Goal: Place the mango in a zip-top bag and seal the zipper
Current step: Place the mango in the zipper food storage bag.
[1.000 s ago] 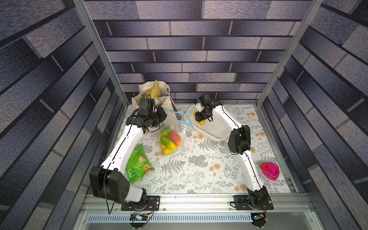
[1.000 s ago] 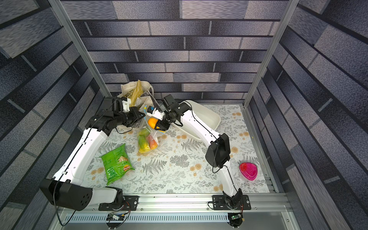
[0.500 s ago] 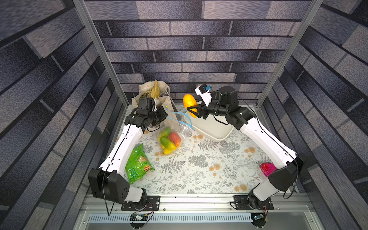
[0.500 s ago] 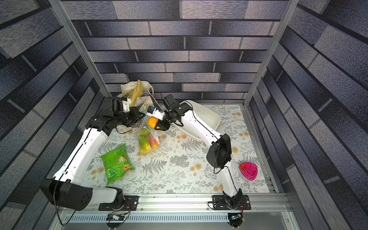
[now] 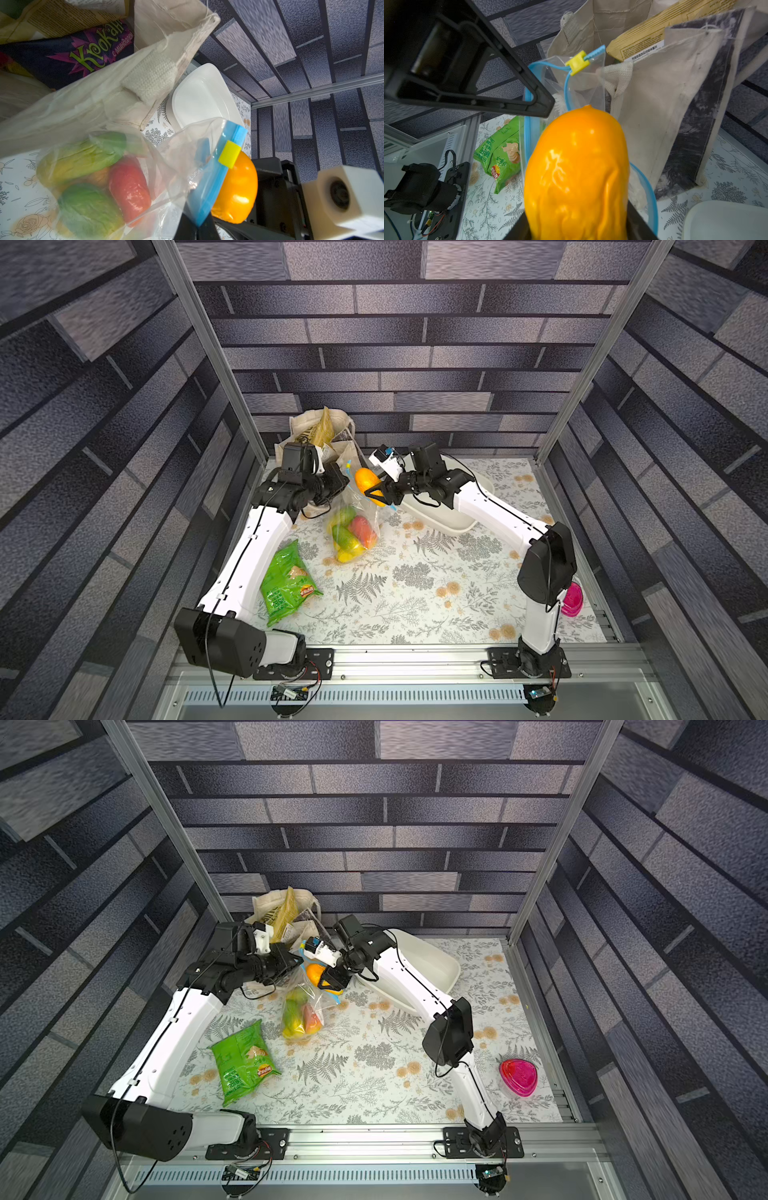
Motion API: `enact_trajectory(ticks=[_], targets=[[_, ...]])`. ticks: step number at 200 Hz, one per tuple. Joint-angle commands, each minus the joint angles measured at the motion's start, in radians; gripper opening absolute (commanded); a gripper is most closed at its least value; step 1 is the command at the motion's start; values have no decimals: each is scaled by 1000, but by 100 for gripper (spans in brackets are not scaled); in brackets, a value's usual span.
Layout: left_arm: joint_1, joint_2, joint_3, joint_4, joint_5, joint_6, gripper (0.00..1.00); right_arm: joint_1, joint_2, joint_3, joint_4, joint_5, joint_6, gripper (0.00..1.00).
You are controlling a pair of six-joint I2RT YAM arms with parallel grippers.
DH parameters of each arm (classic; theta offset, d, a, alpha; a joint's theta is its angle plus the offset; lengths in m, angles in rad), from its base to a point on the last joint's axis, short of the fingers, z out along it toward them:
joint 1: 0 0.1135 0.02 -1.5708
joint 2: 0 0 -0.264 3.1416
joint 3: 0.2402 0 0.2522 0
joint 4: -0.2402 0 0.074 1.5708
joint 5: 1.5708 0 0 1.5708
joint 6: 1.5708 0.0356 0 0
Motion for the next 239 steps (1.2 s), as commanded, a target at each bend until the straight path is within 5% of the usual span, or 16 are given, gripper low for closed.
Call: enact_trajectory(ticks=[1, 87, 164, 186, 239], targets=[[6, -24, 40, 18, 41, 17, 0, 27, -12, 29, -44, -3, -97, 32], [20, -29, 48, -4, 53, 29, 0, 68, 66, 276, -584, 81, -386, 30], [14, -54, 30, -6, 86, 59, 0, 64, 276, 568, -692, 197, -214, 32], [12, -56, 21, -13, 92, 71, 0, 66, 298, 637, -704, 64, -198, 35], [19, -57, -9, -7, 75, 71, 0, 75, 223, 478, -426, -69, 62, 40]])
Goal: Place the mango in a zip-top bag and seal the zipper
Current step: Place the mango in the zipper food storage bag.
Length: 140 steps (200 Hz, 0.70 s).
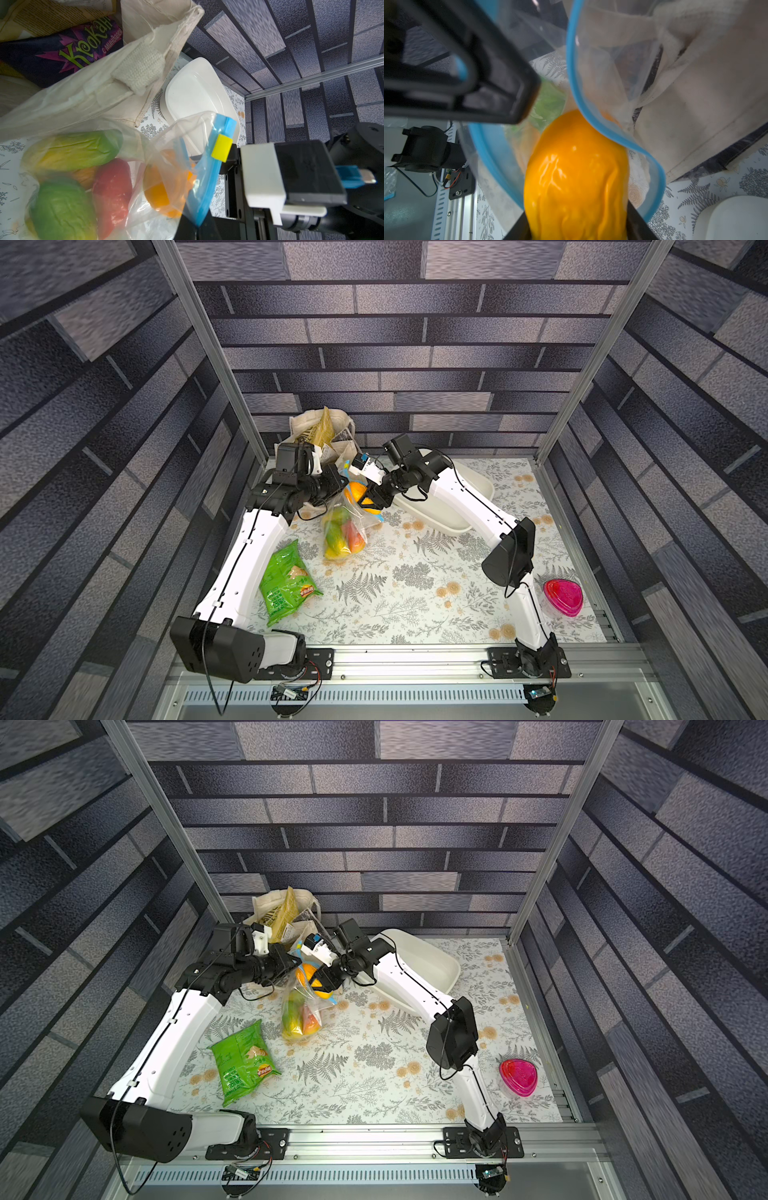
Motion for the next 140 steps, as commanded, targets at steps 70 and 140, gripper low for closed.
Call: enact_trajectory(ticks=[70, 140], targets=[[16, -37, -12, 22, 15, 17, 0, 39, -162, -319, 279, -256, 24, 48], [12, -61, -35, 41, 26, -3, 0, 29, -42, -147, 376, 65, 512, 70]])
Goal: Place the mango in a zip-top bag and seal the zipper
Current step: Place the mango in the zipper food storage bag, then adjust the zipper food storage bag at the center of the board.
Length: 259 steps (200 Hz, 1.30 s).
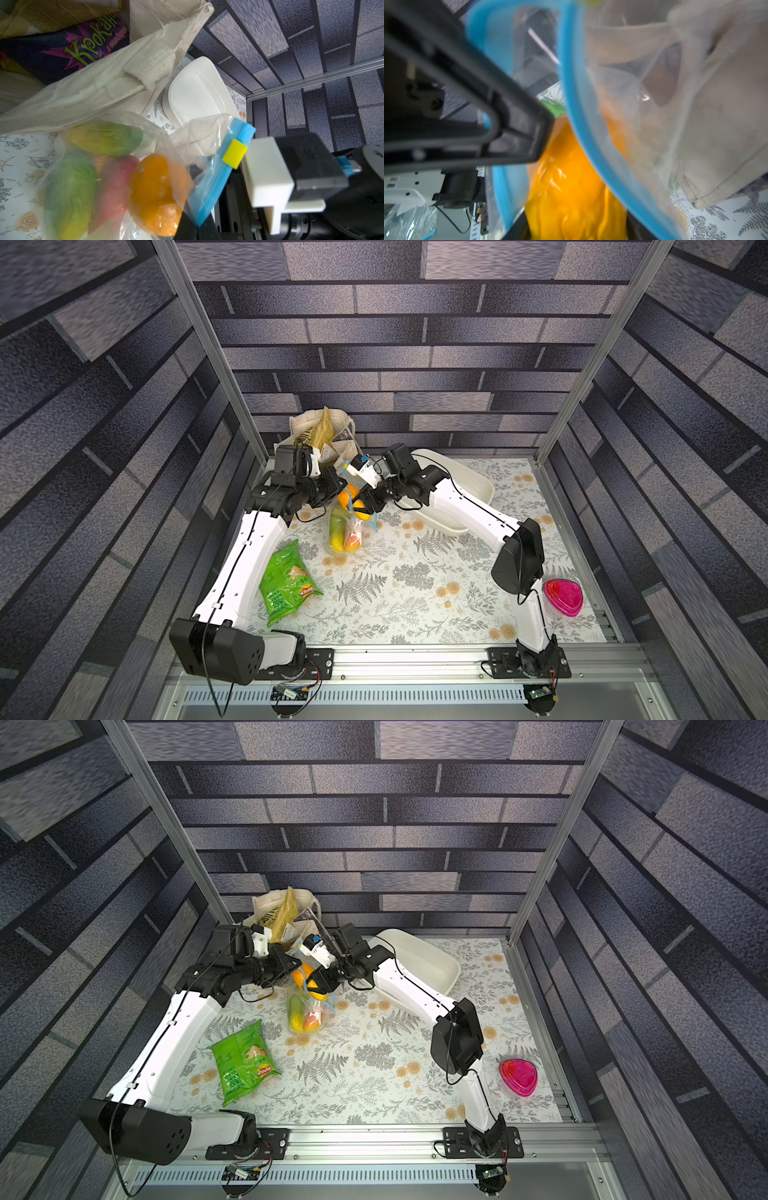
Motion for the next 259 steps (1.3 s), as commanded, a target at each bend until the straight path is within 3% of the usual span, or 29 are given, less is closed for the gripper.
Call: enact_trajectory(ticks=[1, 13, 26, 56, 90, 123, 167, 187, 207, 229, 259], targets=[[-2, -43, -10, 32, 20, -2, 0, 1, 43, 69, 70, 73, 205, 72], [0, -45, -11, 33, 16, -6, 0, 2, 41, 62, 74, 75, 222, 76], [2, -45, -9, 32, 17, -10, 0, 1, 7, 7, 90, 110, 219, 87], [6, -50, -17, 38, 10, -16, 0, -1, -161, -157, 154, 180, 197, 94], [15, -60, -36, 52, 6, -35, 0, -1, -305, -265, 136, 259, 164, 95], [19, -62, -37, 64, 6, -47, 0, 0, -501, -551, 257, 294, 137, 100], [19, -62, -20, 67, 12, -57, 0, -1, -499, -654, 201, 240, 77, 100], [19, -63, -17, 65, 10, -58, 0, -4, -474, -659, 192, 286, 71, 99], [19, -60, -16, 63, 12, -60, 0, -11, -469, -676, 230, 222, 74, 96], [20, -55, -11, 60, 12, -61, 0, -11, -431, -658, 222, 112, 57, 86], [19, -57, -6, 64, 13, -62, 0, -11, -368, -618, 186, 128, 45, 63]])
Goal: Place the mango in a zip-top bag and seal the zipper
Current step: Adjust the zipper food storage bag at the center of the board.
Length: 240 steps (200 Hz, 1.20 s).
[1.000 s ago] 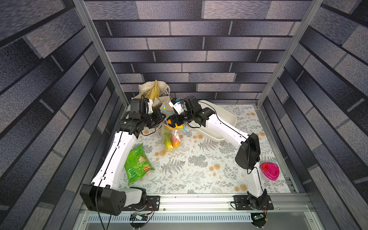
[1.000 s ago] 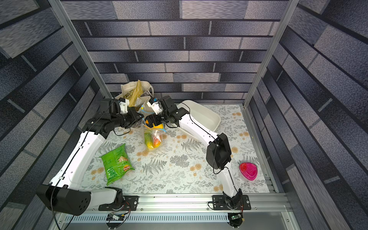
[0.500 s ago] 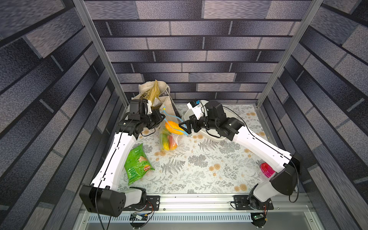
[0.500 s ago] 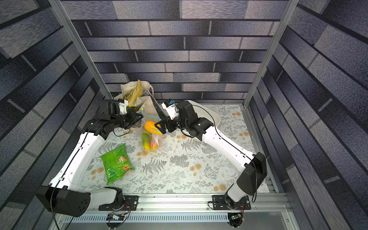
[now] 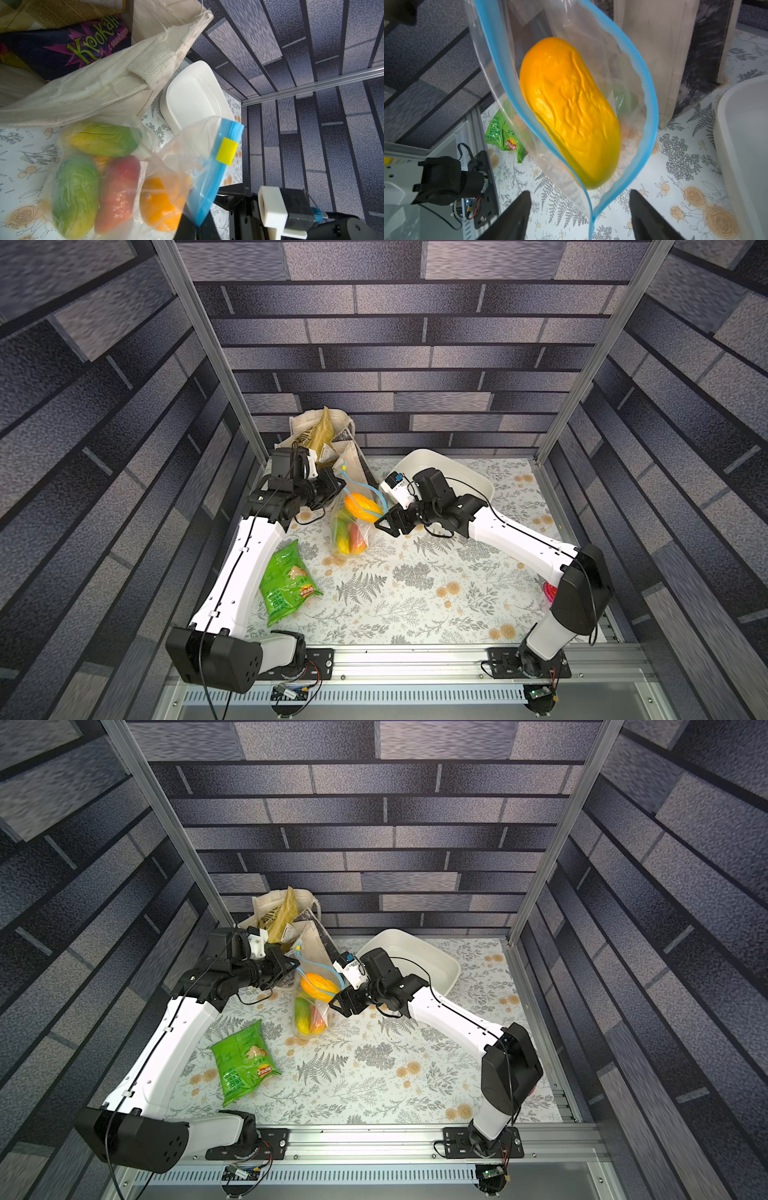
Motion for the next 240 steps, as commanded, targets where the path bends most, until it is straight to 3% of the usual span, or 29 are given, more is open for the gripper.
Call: enact_trajectory(ticks=[1, 81, 90, 112, 139, 170, 203, 216, 231, 240], targets=[[5, -25, 25, 40, 11, -8, 0, -4, 59, 39, -28, -35, -21, 63], [9, -32, 13, 47, 1, -14, 3, -4, 6, 45, -55, 79, -37, 5], [10, -31, 13, 49, 1, -15, 14, -4, -7, 53, -73, 107, -40, 1], [21, -47, -4, 72, 0, -21, 72, -4, -39, 107, -175, 215, -87, 0], [60, -95, -43, 129, -2, -18, 99, -5, -81, 207, -331, 409, -183, 0], [97, -161, -148, 352, 4, 31, 100, -11, -128, 276, -444, 403, -320, 0], [95, -216, -338, 680, 57, 227, 100, -50, -213, 247, -484, 371, -403, 0], [94, -221, -396, 735, 46, 297, 100, -90, -237, 227, -478, 351, -400, 1], [95, -210, -434, 756, 110, 363, 100, -136, -234, 226, -479, 317, -368, 2], [95, -205, -464, 800, 209, 395, 100, -153, -217, 239, -496, 314, -348, 2]])
